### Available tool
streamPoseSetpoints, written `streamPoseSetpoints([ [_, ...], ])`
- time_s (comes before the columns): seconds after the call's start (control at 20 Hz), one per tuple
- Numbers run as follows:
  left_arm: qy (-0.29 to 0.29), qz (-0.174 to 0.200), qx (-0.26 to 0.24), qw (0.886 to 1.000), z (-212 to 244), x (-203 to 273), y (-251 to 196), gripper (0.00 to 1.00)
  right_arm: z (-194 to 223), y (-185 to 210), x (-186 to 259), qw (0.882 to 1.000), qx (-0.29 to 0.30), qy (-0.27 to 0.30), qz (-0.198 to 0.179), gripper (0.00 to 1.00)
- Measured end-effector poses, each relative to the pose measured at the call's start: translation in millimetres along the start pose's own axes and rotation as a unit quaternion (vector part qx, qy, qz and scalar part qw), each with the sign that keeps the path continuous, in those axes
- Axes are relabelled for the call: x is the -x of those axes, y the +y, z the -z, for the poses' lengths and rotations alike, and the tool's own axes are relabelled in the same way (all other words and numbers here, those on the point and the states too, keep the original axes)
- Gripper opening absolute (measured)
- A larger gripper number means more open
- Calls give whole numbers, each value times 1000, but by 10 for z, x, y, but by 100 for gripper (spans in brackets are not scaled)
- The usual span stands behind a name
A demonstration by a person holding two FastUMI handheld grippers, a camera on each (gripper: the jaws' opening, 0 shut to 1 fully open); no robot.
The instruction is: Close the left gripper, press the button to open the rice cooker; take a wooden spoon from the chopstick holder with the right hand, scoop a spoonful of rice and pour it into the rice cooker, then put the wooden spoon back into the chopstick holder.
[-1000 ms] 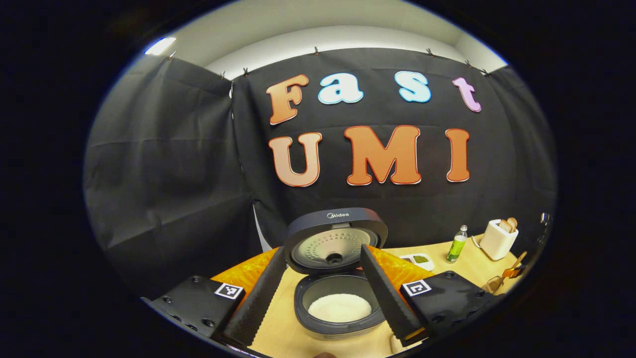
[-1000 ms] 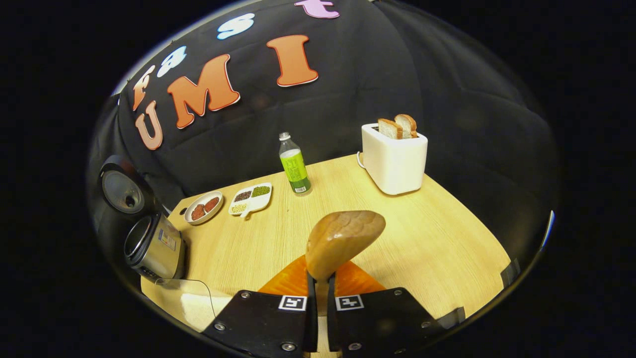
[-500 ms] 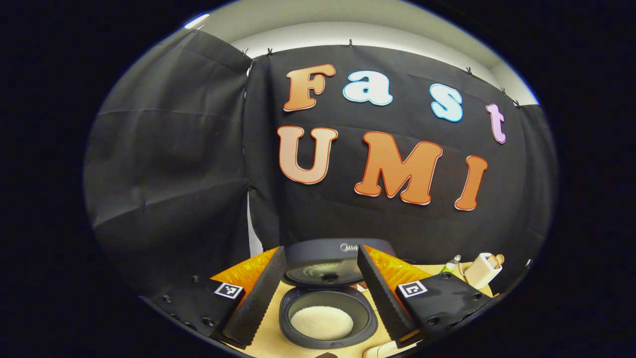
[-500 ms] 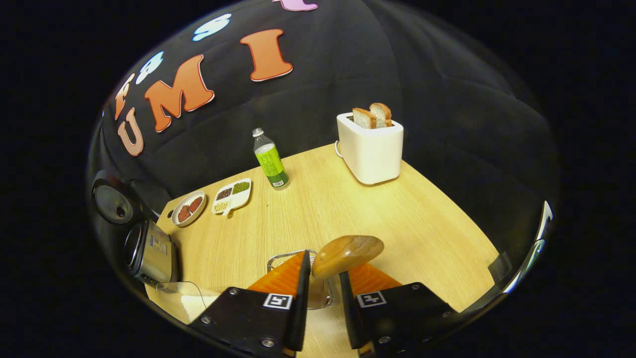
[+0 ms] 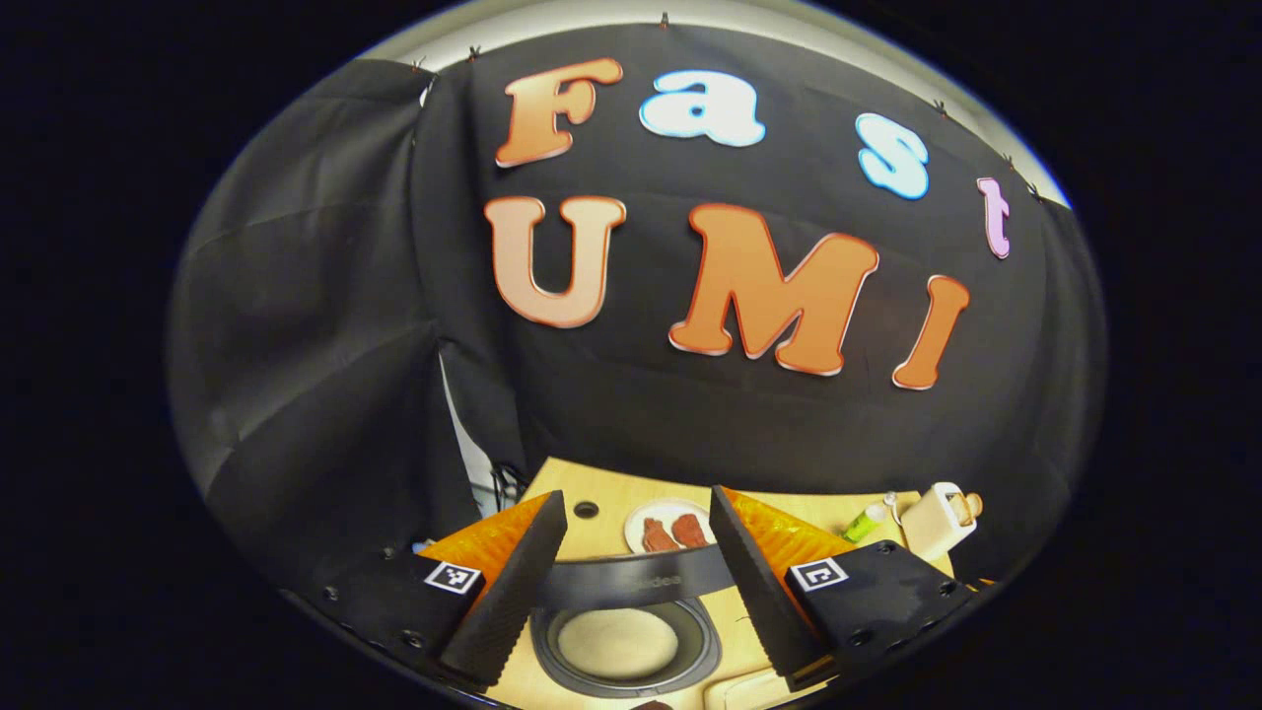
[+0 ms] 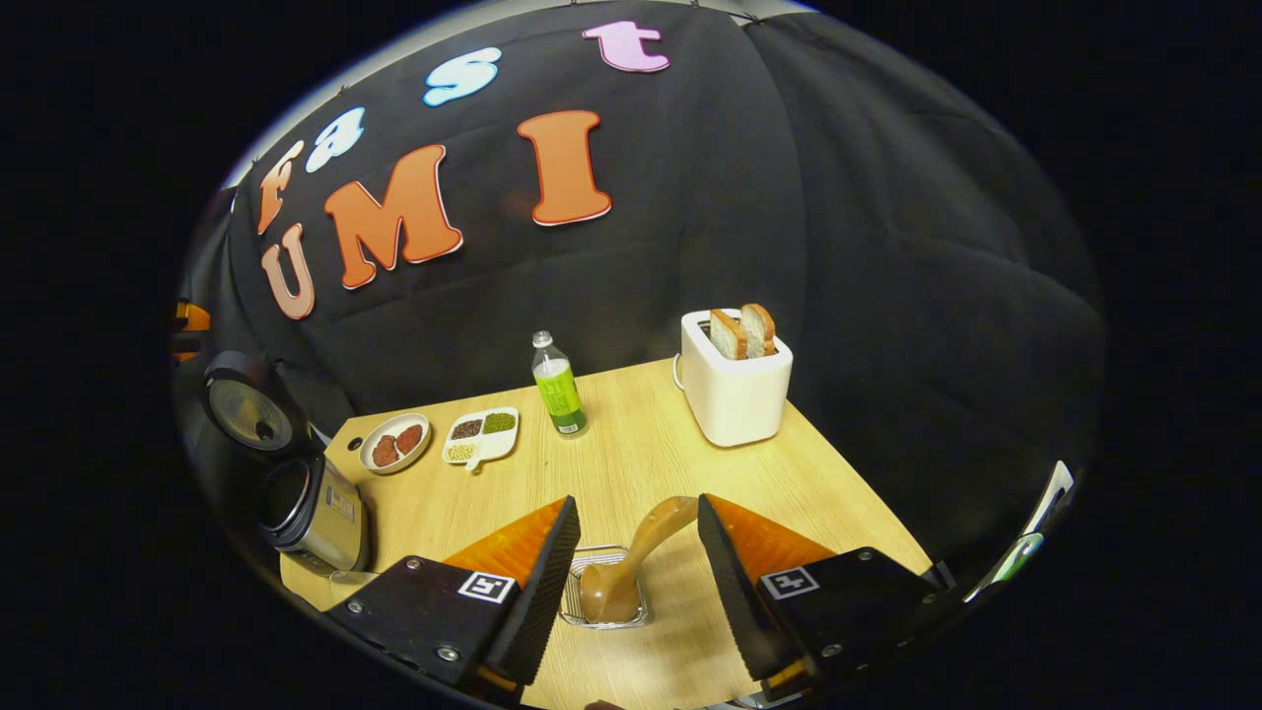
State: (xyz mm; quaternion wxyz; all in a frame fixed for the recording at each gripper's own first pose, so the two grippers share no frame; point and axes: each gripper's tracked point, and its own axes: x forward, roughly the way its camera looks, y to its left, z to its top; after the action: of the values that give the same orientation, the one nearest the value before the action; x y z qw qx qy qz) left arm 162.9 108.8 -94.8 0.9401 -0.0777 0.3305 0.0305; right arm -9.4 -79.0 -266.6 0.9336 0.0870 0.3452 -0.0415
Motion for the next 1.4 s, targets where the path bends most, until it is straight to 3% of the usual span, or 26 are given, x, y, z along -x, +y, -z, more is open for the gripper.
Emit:
streamPoseSetpoints([
  [0.15,70,-10,19,997,278,-280,1,95,31,48,56,1000,10,1,-5,76],
  [0.2,90,-16,22,996,357,-353,21,99,46,52,64,1000,13,2,-4,76],
  [0.35,157,-25,21,987,767,-292,69,96,92,45,99,1000,22,2,-3,76],
  [0.7,307,-37,-7,951,1861,-93,-64,99,161,220,51,999,38,12,-18,76],
  [0.9,370,-52,-20,927,2461,-159,-17,94,216,439,73,998,26,24,-47,76],
  [1.05,405,-64,-28,912,2781,-212,-11,93,207,438,59,998,41,19,-47,76],
  [1.1,386,-64,-35,919,2744,-300,-34,94,201,438,65,998,49,18,-45,76],
  [1.15,405,-63,-38,911,2795,-287,-32,96,206,445,74,997,53,18,-44,76],
  [1.2,394,-62,-42,916,2755,-315,-47,97,202,463,70,997,56,18,-44,75],
  [1.25,404,-60,-40,912,2766,-316,-43,99,202,475,66,997,56,19,-45,76],
  [1.4,398,-55,-46,915,2741,-312,-33,98,178,575,63,997,50,15,-54,76],
])
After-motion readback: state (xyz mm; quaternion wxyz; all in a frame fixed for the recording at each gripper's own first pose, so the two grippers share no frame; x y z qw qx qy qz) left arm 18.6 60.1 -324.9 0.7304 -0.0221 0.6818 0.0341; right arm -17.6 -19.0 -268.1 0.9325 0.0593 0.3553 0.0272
